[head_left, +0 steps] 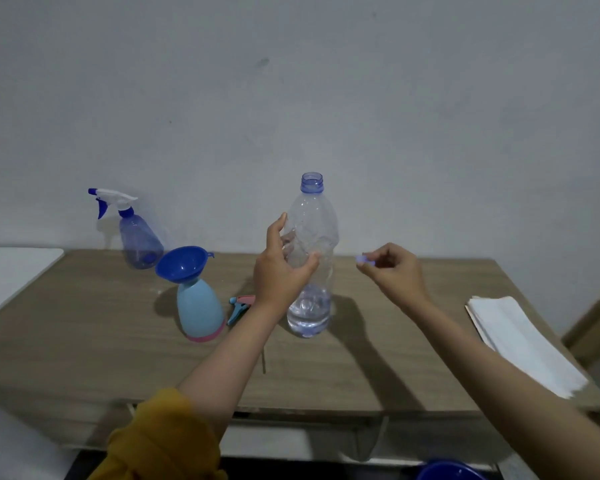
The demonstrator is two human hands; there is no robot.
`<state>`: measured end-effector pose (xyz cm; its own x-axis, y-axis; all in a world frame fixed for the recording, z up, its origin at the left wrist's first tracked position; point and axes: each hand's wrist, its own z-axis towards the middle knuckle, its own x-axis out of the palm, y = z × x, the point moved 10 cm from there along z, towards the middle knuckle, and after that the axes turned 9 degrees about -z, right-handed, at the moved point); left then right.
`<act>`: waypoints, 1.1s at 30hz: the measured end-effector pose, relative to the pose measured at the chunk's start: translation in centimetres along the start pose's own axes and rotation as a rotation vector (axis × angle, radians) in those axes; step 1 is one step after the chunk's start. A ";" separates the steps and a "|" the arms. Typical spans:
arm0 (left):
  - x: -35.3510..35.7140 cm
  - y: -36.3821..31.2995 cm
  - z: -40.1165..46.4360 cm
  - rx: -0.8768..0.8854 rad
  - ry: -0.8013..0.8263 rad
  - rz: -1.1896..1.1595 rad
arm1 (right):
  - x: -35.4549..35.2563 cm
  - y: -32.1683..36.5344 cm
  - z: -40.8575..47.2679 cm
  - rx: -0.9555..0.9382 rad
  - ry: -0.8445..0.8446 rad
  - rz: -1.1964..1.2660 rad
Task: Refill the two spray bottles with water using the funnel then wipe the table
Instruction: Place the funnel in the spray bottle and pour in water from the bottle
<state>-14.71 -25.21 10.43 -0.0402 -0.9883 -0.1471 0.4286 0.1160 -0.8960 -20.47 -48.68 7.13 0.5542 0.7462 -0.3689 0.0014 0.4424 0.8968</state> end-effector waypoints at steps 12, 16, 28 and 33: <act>0.1 0.3 0.0 0.010 -0.013 -0.022 | 3.5 -14.2 -7.8 0.127 0.017 -0.469; 0.3 0.3 0.0 0.009 0.009 -0.019 | 3.2 -8.7 -6.9 -0.005 -0.059 -0.241; -3.3 -1.9 0.9 0.038 0.200 0.249 | 7.0 9.6 -0.8 -0.497 0.079 0.072; -10.0 -0.7 1.6 0.075 0.147 0.537 | 8.8 13.0 -0.4 -0.678 -0.041 -0.069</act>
<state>-13.21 -15.56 13.21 0.0780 -0.7675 -0.6363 0.4869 0.5863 -0.6475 -15.91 -36.18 15.44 0.6024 0.6918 -0.3981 -0.4771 0.7120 0.5153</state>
